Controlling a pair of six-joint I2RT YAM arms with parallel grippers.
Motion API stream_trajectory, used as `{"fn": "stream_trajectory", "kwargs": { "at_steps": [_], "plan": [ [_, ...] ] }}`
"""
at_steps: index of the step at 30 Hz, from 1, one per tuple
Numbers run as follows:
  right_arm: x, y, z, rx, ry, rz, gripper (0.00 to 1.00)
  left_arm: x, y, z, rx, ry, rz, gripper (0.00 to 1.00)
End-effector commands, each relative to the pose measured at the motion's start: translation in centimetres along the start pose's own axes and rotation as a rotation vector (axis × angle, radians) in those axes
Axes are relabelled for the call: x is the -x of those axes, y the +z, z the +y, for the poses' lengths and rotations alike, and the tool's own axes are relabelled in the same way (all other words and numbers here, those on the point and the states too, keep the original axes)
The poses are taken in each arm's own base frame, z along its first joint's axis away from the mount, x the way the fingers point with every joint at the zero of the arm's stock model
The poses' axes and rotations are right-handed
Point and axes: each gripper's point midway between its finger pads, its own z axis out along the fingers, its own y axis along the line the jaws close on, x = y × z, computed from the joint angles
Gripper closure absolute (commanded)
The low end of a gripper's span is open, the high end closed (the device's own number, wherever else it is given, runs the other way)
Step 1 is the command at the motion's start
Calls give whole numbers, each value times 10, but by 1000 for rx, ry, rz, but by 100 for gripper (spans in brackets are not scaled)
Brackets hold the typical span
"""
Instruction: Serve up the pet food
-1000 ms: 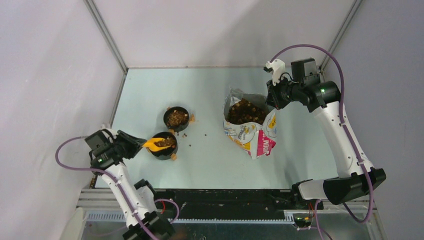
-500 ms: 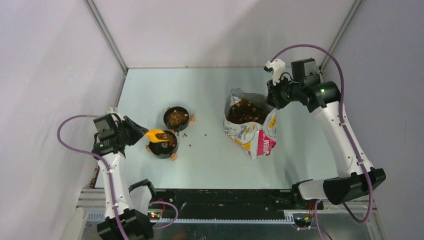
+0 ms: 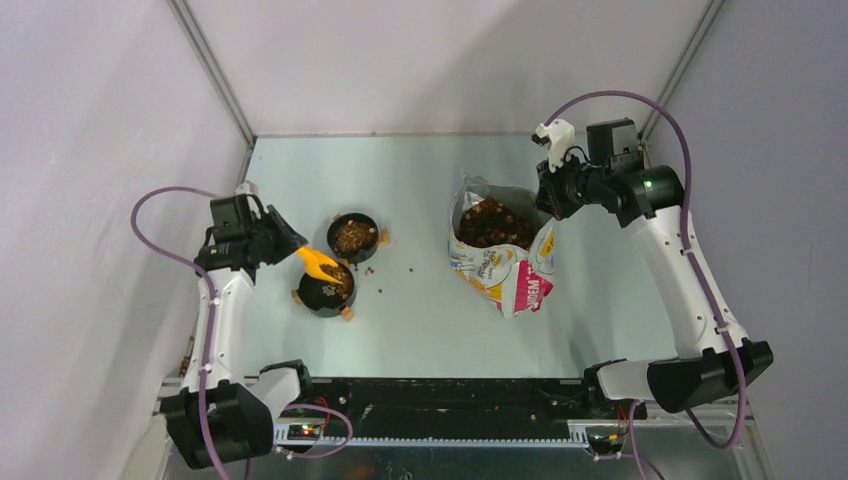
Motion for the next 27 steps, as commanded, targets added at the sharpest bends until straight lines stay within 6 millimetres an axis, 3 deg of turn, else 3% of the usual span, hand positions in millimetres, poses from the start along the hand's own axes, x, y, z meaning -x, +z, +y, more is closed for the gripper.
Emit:
{"fn": "stream_trajectory", "kwargs": {
  "at_steps": [1, 11, 19, 27],
  "plan": [
    [36, -20, 7, 7, -61, -159, 100, 29, 3, -15, -6, 76, -91, 100],
    [38, -24, 9, 6, -62, -168, 100, 68, 21, -54, -11, 177, -127, 100],
    [32, -25, 7, -1, -57, -163, 100, 71, 31, -63, 12, 255, -125, 100],
    [30, -27, 8, -2, -55, -166, 100, 60, 23, -52, 43, 283, -124, 100]
  ]
}}
